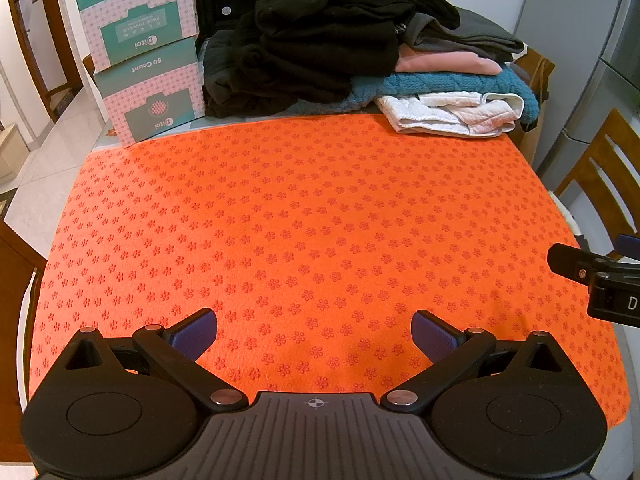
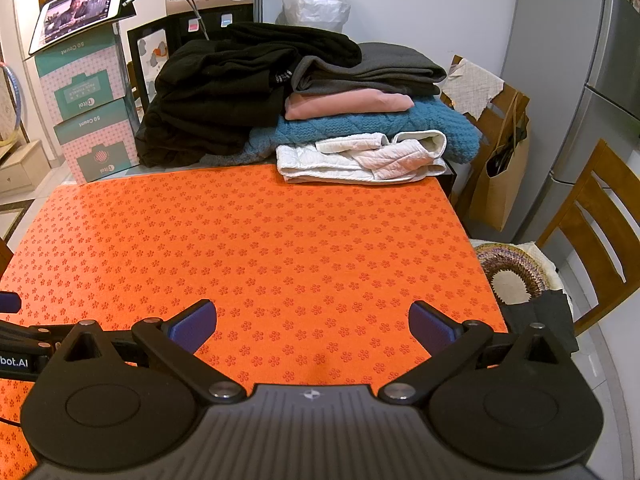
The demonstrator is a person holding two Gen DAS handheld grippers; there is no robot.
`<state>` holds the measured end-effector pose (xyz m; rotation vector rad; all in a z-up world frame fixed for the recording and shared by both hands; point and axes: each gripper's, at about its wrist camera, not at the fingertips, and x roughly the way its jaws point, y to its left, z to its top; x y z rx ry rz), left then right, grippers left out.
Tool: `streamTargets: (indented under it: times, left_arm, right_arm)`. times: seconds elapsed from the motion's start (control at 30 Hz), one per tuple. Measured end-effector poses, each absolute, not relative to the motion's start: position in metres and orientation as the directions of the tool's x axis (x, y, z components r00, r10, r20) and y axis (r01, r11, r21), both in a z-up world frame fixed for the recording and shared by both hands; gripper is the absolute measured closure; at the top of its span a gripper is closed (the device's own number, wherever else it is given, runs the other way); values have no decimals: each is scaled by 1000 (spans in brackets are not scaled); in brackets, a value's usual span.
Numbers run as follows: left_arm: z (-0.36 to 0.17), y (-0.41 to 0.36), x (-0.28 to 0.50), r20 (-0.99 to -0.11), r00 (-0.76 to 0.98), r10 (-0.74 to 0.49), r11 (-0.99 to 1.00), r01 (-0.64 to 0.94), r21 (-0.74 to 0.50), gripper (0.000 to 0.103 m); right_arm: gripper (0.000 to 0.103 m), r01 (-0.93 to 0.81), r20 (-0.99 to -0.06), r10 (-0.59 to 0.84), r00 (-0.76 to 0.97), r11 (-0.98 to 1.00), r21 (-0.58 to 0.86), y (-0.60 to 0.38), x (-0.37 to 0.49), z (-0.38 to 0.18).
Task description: Fold clothes
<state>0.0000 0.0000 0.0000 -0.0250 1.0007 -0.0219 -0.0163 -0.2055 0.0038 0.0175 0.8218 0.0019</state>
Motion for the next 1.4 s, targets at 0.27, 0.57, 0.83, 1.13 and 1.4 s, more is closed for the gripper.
streamTargets:
  times: [0.27,0.57,0.83,1.13,1.4]
  left_arm:
    - [0,1,0,-842,539,-33,999,7,-35,0]
    - [0,-1,0,-844,536,-33,999,5,-36,0]
    - [0,0,0,-846,532,-33,999,2,-38,0]
    - [-1,1,0,-847,530,-31,999,-4,-39,0]
    - [-2,1,1,-850,525,-32,999,-6,-42,0]
  right_arm:
    - [0,3,-735,8,678,1000,13,-205,-18,3]
    - [0,4,-733,7,680,1000,12,-206,-17,2]
    - [0,6,-735,6,678,1000,13,-205,-16,1]
    - [0,7,-735,6,678,1000,14,-205,-16,0]
    - [0,8,-740,6,673,1000,15,-204,-16,0]
